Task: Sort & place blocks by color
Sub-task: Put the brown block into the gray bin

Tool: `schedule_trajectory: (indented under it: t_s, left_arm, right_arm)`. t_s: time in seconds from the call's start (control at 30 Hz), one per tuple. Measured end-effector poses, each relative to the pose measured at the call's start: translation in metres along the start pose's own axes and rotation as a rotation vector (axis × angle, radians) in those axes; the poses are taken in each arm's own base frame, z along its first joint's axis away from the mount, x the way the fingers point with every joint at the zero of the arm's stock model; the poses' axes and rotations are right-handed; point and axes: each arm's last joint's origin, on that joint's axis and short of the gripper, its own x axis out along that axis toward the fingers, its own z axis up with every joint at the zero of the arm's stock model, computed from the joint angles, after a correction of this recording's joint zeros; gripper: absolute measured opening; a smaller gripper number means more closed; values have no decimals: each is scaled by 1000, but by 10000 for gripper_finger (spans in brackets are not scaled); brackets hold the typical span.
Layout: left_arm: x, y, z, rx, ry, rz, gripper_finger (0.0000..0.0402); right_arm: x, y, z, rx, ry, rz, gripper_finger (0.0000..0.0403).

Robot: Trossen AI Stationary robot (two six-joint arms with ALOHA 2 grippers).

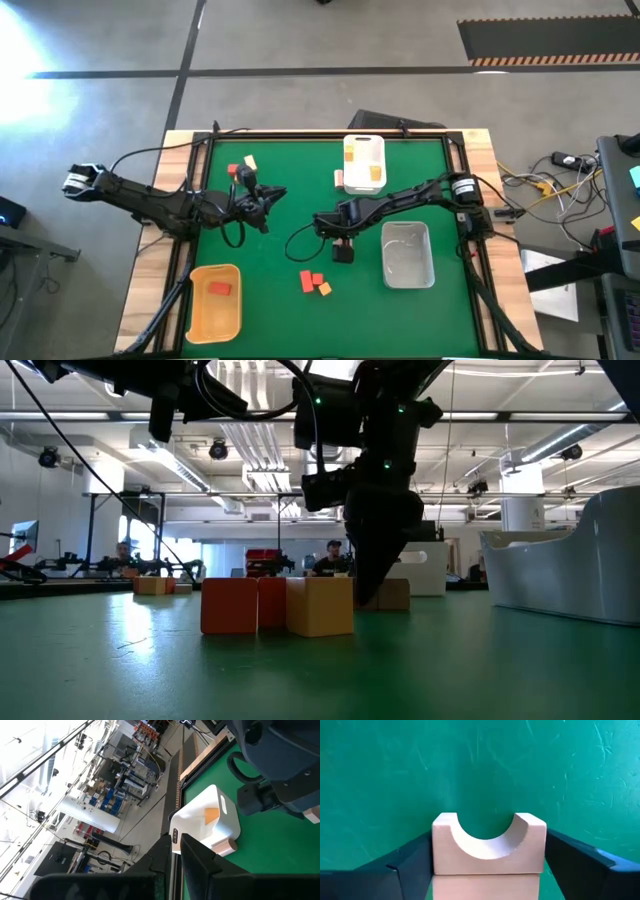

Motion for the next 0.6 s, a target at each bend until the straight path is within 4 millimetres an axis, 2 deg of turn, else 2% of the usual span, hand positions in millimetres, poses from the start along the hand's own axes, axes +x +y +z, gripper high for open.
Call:
schedule_trajectory:
  t_s: [0.17,0.33,0.5,0.6]
  left_arm:
    - [0,0,0,0,0,0,24]
    - [0,0,0,0,0,0,24]
    - [0,0,0,0,0,0,24]
    - [0,0,0,0,0,0,24]
  right_arm:
    - [-1,0,0,10,-5,0,278]
    - [-5,0,2,10,-11,1,274]
    - [-26,1,9,9,-19,2,285]
    - [-44,0,7,24,-17,2,292]
